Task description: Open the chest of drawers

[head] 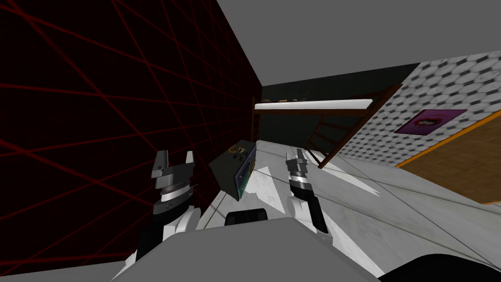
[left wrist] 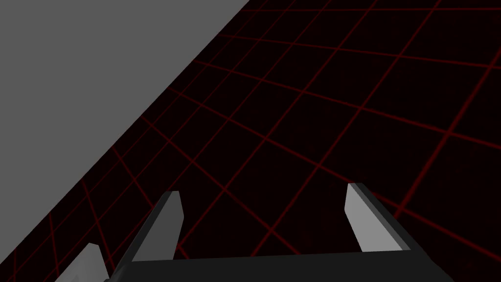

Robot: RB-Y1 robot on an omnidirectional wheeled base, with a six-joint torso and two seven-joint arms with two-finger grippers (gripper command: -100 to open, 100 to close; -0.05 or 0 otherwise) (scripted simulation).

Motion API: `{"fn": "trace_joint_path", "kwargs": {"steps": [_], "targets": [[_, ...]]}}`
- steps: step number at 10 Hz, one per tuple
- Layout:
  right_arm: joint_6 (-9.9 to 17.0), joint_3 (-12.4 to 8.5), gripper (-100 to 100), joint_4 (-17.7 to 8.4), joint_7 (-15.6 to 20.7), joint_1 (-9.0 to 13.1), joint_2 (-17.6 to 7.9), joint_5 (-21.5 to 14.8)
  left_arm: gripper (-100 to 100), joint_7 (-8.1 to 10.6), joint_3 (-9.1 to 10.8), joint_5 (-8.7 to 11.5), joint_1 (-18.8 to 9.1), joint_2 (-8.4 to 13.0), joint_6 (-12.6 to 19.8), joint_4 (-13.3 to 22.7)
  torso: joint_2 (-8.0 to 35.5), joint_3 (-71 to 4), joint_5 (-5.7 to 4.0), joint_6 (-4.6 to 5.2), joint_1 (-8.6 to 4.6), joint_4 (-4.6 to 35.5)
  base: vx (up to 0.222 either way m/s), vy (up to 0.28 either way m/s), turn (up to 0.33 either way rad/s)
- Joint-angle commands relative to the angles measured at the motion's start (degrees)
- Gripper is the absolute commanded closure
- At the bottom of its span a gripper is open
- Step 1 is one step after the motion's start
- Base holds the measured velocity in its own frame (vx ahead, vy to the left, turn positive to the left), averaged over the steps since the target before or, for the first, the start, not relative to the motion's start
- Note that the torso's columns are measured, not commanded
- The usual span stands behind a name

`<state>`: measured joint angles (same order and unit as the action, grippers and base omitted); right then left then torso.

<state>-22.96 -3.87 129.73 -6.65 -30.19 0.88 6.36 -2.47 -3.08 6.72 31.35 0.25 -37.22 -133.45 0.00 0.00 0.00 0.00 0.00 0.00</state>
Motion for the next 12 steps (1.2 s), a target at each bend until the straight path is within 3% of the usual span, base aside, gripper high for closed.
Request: {"fn": "trace_joint_path", "kwargs": {"steps": [1,9,10,12], "targets": [[0.0,0.0,0,0.0,0.0,0.0,0.0,0.0,0,0.00,0.00,0.0,0.0,0.0,0.0,0.0,2.3,-4.7,0.00,0.00,0.00,2.3,0.000,0.000,0.000],[0.0,0.0,0,0.0,0.0,0.0,0.0,0.0,0,0.00,0.00,0.0,0.0,0.0,0.0,0.0,35.4,-70.7,0.00,0.00,0.00,35.4,0.000,0.000,0.000],[0.9,0.3,-100,-0.7,0.0,0.1,-2.1,-0.8,0,0.00,0.00,0.0,0.0,0.0,0.0,0.0,39.6,-79.2,0.00,0.00,0.00,39.6,0.012,0.012,0.040],[3.1,0.9,-100,-2.4,0.0,0.2,-4.8,-2.6,0,0.00,0.00,0.0,0.0,0.0,0.0,0.0,42.1,-84.3,0.02,0.00,0.07,42.0,0.011,0.033,0.077]]}}
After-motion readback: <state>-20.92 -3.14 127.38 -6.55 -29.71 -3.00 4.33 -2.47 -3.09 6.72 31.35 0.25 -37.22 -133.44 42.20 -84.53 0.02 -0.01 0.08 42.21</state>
